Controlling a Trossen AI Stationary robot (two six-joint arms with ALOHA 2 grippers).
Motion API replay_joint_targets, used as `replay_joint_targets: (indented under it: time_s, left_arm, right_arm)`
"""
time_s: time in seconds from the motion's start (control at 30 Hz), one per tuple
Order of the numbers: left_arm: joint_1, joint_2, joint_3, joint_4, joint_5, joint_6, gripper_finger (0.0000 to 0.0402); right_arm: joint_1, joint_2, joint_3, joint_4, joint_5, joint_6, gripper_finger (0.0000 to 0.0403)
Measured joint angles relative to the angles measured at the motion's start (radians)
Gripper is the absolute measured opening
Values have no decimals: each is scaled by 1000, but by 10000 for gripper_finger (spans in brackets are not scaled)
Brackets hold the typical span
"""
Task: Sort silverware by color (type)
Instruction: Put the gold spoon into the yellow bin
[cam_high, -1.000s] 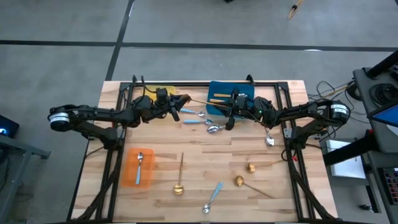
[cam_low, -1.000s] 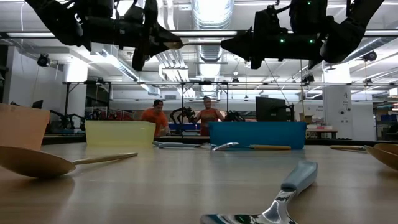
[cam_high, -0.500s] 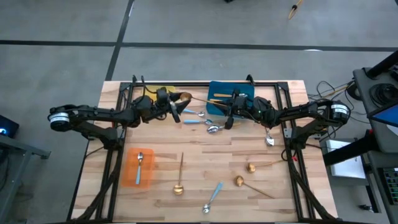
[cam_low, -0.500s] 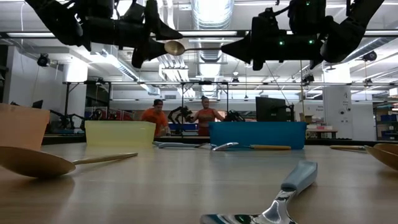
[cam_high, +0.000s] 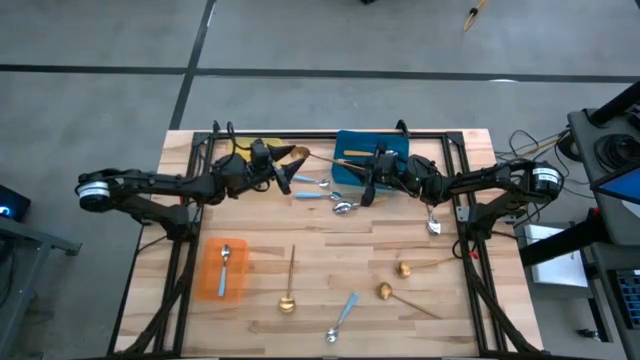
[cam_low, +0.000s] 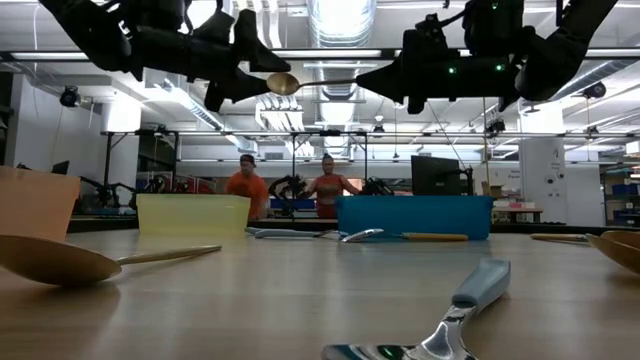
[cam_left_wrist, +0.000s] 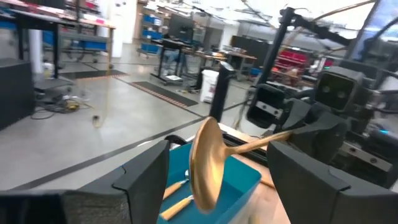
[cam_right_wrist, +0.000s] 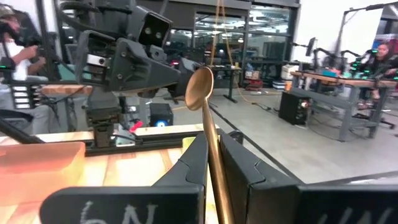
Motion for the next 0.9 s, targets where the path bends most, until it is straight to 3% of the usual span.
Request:
replay_joint_targets:
  time_s: [0.4,0.6,0.8,0.9]
  left_arm:
    - [10,-55,0,-86,-61,36,249]
    - [-23,-43,39,-81,14,53,235]
    - [-130,11,145,-102,17,230,223]
    - [-180,63,220,-194,-50,328,221]
  right_arm:
    - [1,0,0,-23,61,-35,13]
    - [-1,0,8,-68,109,-36,13]
    - [-3,0,73,-234,115,-37,13]
    - [-3,0,101,-306,115,-34,13]
